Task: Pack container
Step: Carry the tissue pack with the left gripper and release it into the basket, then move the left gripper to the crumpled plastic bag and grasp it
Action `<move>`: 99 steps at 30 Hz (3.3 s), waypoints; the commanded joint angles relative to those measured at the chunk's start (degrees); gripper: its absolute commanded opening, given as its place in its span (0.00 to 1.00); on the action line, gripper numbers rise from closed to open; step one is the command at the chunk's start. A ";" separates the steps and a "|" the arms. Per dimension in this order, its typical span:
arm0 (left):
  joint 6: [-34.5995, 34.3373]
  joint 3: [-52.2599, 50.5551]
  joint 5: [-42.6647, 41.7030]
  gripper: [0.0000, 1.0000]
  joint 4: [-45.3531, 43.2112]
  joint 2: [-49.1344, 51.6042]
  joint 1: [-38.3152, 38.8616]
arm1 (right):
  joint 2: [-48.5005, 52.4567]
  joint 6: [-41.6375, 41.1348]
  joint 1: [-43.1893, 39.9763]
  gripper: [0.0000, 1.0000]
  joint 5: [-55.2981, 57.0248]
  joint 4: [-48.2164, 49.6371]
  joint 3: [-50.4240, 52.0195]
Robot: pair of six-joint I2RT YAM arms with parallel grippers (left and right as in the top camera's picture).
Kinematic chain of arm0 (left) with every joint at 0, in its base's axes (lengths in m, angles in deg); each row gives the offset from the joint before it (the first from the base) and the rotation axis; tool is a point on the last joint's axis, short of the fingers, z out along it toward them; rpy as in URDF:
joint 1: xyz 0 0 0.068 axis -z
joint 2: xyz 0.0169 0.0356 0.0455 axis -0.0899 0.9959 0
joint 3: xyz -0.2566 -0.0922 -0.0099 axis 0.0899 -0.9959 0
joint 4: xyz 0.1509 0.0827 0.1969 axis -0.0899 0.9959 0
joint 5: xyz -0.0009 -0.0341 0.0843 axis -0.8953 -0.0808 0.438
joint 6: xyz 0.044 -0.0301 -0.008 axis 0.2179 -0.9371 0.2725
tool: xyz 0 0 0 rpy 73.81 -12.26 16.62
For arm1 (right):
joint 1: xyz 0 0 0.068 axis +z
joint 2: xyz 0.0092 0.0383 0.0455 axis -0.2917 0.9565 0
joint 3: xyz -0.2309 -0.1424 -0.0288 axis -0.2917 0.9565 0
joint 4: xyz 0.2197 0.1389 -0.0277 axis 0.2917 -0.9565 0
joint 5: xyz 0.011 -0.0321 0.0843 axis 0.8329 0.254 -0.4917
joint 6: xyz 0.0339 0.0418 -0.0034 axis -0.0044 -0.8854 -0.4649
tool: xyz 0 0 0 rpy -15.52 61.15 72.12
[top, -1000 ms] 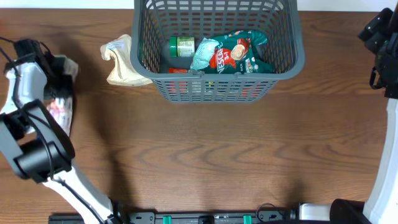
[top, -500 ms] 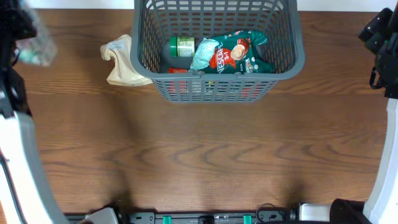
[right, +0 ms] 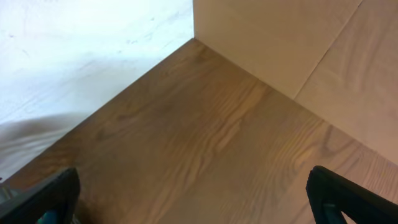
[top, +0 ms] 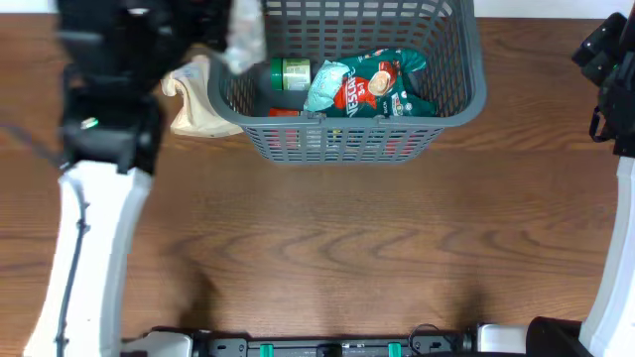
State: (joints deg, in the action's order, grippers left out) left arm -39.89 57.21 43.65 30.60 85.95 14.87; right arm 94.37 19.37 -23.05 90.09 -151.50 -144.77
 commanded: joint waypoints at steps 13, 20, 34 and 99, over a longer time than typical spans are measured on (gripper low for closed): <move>0.20 0.68 -0.63 0.06 -4.20 14.75 9.09 | 0.17 -0.83 -0.22 0.99 0.37 -0.07 -0.04; 2.82 0.68 -0.20 0.06 -4.20 18.93 8.74 | 0.17 -0.83 -0.22 0.99 0.37 -0.09 -0.04; 2.78 0.63 -0.28 0.99 2.47 19.80 9.03 | 0.17 -0.83 -0.22 0.99 0.37 -0.07 -0.04; -17.86 2.49 34.91 0.99 48.19 18.08 -12.17 | 0.17 -0.83 -0.22 0.99 0.37 -0.09 -0.04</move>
State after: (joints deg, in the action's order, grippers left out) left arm -56.83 57.69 82.53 78.77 101.49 3.01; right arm 94.37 19.37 -23.05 90.09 -151.50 -144.77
